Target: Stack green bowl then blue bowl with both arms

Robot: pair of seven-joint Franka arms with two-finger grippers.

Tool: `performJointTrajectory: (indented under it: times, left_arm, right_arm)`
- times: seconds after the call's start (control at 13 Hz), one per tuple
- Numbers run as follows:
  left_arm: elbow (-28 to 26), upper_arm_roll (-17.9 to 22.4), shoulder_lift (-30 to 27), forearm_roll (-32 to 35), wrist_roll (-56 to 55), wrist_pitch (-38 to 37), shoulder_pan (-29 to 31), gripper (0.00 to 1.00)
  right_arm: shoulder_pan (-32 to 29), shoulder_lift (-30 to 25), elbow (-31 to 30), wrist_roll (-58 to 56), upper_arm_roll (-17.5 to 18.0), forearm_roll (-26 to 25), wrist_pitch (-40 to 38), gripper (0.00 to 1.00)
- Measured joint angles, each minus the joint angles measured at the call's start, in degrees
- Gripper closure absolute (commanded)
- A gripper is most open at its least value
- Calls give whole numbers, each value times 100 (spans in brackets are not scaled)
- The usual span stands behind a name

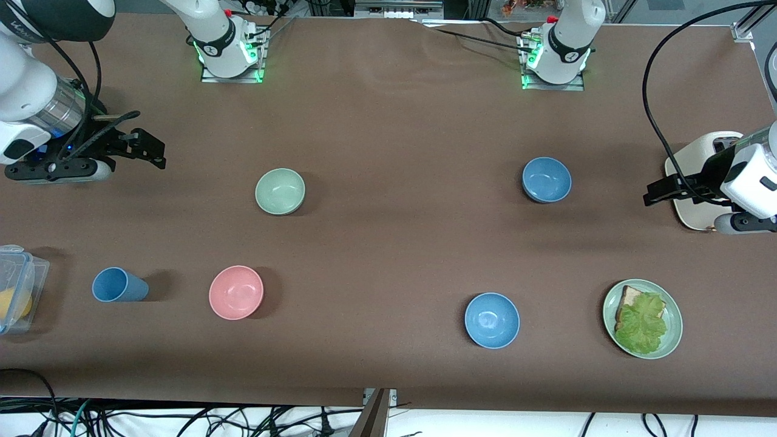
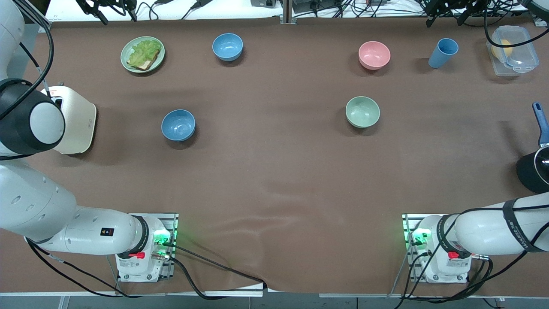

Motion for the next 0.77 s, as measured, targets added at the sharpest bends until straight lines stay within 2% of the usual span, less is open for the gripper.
performJointTrajectory:
  times: [0.77]
  left_arm:
    - [2,4,0,0,0,0,0,0]
  right_arm:
    - [-21,-32,91,0,-4,-16,-281,0]
